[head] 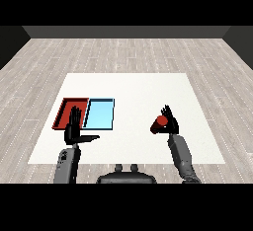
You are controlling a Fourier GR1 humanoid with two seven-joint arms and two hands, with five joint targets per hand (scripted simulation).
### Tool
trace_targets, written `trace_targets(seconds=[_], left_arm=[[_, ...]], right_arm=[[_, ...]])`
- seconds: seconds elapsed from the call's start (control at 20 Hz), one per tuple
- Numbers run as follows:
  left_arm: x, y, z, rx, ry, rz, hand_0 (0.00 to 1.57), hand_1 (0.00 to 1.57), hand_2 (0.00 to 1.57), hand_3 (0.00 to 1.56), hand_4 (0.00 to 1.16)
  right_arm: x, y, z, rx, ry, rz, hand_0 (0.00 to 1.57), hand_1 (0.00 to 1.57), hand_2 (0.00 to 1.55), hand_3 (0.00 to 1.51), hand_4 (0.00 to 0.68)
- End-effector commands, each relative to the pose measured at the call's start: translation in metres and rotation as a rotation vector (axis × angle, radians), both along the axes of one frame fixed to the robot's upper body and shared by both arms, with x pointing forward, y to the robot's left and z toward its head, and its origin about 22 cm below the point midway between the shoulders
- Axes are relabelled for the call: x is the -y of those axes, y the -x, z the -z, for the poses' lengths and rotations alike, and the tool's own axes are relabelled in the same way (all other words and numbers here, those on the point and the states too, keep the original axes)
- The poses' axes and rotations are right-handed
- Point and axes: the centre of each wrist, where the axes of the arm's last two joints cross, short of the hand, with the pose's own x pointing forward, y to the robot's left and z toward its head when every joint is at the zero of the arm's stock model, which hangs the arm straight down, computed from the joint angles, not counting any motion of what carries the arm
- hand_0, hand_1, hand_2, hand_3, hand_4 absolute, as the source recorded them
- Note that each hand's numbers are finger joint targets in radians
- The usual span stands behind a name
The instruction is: Pick the red can and put it in the red box
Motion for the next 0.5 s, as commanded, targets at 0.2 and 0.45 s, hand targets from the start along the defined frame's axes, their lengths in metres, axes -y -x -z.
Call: trace_targets(seconds=[0.2, 0.45], left_arm=[[0.006, -0.018, -0.015, -0.004, -0.007, 0.005, 0.0, 0.0, 0.0, 0.0, 0.0], [0.014, -0.019, 0.002, 0.005, -0.005, 0.011, 0.0, 0.0, 0.0, 0.0, 0.0]], right_arm=[[-0.01, 0.006, -0.006, -0.018, 0.024, -0.01, 0.0, 0.0, 0.0, 0.0, 0.0], [-0.007, -0.016, 0.006, -0.024, 0.026, -0.014, 0.0, 0.0, 0.0, 0.0, 0.0]])
